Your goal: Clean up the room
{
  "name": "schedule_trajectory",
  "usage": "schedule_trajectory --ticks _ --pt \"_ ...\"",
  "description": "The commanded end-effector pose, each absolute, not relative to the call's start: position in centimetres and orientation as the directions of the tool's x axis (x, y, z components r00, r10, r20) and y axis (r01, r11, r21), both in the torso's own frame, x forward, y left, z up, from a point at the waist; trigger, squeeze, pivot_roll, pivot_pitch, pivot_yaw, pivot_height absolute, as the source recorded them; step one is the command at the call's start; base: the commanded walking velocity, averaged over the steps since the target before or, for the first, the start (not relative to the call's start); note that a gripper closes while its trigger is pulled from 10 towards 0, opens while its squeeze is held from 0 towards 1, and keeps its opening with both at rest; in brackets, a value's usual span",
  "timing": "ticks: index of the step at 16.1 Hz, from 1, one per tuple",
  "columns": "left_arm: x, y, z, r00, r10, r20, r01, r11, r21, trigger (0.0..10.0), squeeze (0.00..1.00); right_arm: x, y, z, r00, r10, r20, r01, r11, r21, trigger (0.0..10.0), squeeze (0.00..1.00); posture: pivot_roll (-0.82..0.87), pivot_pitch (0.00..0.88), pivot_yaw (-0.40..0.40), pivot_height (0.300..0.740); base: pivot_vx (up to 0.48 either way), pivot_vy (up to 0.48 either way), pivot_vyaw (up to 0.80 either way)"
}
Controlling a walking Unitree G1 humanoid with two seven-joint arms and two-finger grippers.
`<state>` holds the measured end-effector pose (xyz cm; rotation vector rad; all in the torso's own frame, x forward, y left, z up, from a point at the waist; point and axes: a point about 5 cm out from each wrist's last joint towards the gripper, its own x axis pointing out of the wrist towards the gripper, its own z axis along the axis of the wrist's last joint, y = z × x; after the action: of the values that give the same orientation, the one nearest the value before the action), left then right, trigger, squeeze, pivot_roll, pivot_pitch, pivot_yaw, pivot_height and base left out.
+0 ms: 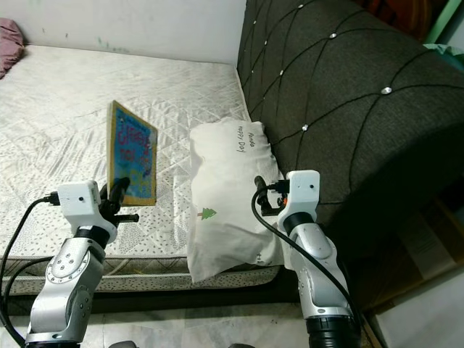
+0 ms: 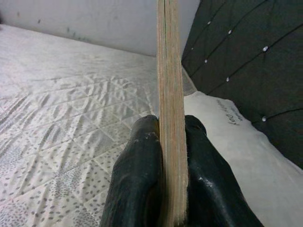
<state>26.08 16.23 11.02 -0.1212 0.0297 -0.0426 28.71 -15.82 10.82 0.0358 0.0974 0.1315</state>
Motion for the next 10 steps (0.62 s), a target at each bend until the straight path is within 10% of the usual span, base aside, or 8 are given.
schedule_trajectory --ticks 1,10 --pt "26.42 15.65 12.53 0.997 -0.071 0.038 0.075 0.989 -0.126 10.0 0.00 28.90 -15.93 11.10 0.987 0.130 -0.092 -0.128 0.991 0.031 10.0 0.00 -0.04 0.000 -0.110 0.740 0.000 0.000 0.00" --pt "26.57 15.53 12.52 0.998 -0.059 0.034 0.063 0.988 -0.142 10.0 0.00 29.24 -15.73 11.18 0.986 0.144 -0.089 -0.142 0.990 0.027 10.0 0.00 -0.04 0.000 -0.118 0.740 0.000 0.000 0.00"
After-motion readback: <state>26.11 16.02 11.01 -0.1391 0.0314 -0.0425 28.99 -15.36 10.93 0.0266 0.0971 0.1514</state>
